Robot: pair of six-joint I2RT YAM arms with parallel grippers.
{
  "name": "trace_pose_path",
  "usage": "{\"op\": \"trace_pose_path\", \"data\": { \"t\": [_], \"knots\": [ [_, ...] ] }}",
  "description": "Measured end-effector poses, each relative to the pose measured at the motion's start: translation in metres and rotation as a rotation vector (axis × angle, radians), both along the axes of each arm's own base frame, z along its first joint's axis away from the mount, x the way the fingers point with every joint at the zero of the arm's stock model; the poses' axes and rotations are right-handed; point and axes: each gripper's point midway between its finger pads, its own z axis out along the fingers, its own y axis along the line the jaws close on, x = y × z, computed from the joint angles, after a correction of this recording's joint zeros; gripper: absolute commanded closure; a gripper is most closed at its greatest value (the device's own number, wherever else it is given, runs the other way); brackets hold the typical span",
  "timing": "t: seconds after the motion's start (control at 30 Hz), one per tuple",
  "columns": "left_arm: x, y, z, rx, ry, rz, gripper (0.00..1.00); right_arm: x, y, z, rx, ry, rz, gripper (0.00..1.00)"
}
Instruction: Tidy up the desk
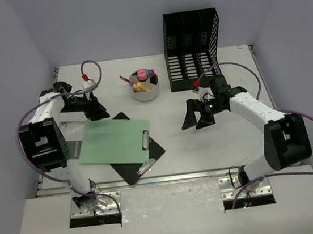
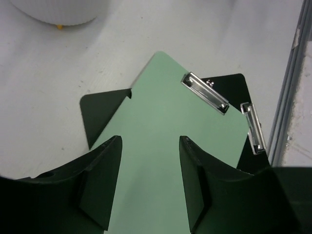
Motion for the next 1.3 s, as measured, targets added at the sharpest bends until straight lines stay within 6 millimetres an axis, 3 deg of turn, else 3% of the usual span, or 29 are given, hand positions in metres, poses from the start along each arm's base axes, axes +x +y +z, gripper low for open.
{"op": "trace_pose_path", "data": {
  "t": [0.1,0.23,0.63,0.87,1.3],
  "knots": [
    [0.021,0.008,0.002,0.03,-0.03,-0.062,0.51,-0.001,0.007,-0.006,-0.004,0.026,0.021,0.02],
    [0.072,0.022,-0.005,0.059,-0.122,-0.131,0.51,-0.003,0.013,-0.01,-0.008,0.045,0.041,0.02],
    [0.099,0.038,-0.086,0.114,-0.054,-0.226,0.52,-0.003,0.014,-0.009,0.0,0.049,0.05,0.02],
    [0.081,0.038,-0.118,0.139,0.008,-0.276,0.54,-0.001,0.014,-0.01,-0.003,0.049,0.057,0.02],
    [0.022,0.025,-0.123,0.137,0.078,-0.359,0.67,-0.001,0.016,-0.014,-0.005,0.061,0.065,0.02]
  ]
}}
